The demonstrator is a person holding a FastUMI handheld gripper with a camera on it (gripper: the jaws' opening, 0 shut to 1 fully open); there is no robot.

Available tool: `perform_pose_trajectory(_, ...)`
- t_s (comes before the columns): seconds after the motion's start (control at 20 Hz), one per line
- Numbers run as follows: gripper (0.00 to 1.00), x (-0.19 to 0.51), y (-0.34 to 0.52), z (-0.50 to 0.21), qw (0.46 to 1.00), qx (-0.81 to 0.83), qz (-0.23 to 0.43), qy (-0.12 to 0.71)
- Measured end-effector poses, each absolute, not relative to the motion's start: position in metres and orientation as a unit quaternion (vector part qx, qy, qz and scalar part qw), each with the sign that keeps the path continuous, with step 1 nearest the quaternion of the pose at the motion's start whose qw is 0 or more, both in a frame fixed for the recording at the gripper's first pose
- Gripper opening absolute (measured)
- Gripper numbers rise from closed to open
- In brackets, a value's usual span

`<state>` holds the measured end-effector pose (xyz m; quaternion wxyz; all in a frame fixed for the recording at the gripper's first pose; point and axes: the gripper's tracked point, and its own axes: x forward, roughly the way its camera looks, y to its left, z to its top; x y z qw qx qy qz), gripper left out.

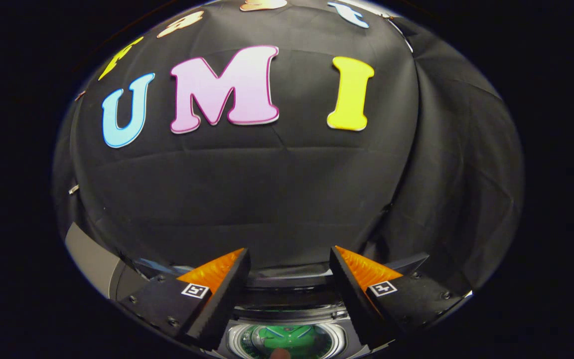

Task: Put the clothes into the washing machine and then close the washing machine lid.

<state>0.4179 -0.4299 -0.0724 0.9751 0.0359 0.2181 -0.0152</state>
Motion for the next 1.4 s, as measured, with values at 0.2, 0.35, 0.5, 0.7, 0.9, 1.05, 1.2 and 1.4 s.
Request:
perform_pose_trajectory(0.2,0.98,0.412,-0.436,-0.072,0.979,0.036,-0.03,0.197)
perform_pose_trajectory(0.35,0.98,0.398,-0.439,-0.07,0.981,0.036,-0.033,0.189)
perform_pose_trajectory(0.5,0.98,0.392,-0.438,-0.071,0.98,0.032,-0.036,0.193)
perform_pose_trajectory(0.7,0.98,0.382,-0.437,-0.069,0.981,0.032,-0.036,0.19)
perform_pose_trajectory(0.9,0.98,0.365,-0.438,-0.069,0.983,0.033,-0.036,0.178)
perform_pose_trajectory(1.05,0.98,0.352,-0.437,-0.07,0.984,0.031,-0.036,0.172)
perform_pose_trajectory(1.2,0.98,0.338,-0.437,-0.071,0.984,0.032,-0.036,0.169)
perform_pose_trajectory(1.4,0.98,0.325,-0.437,-0.073,0.985,0.033,-0.036,0.167)
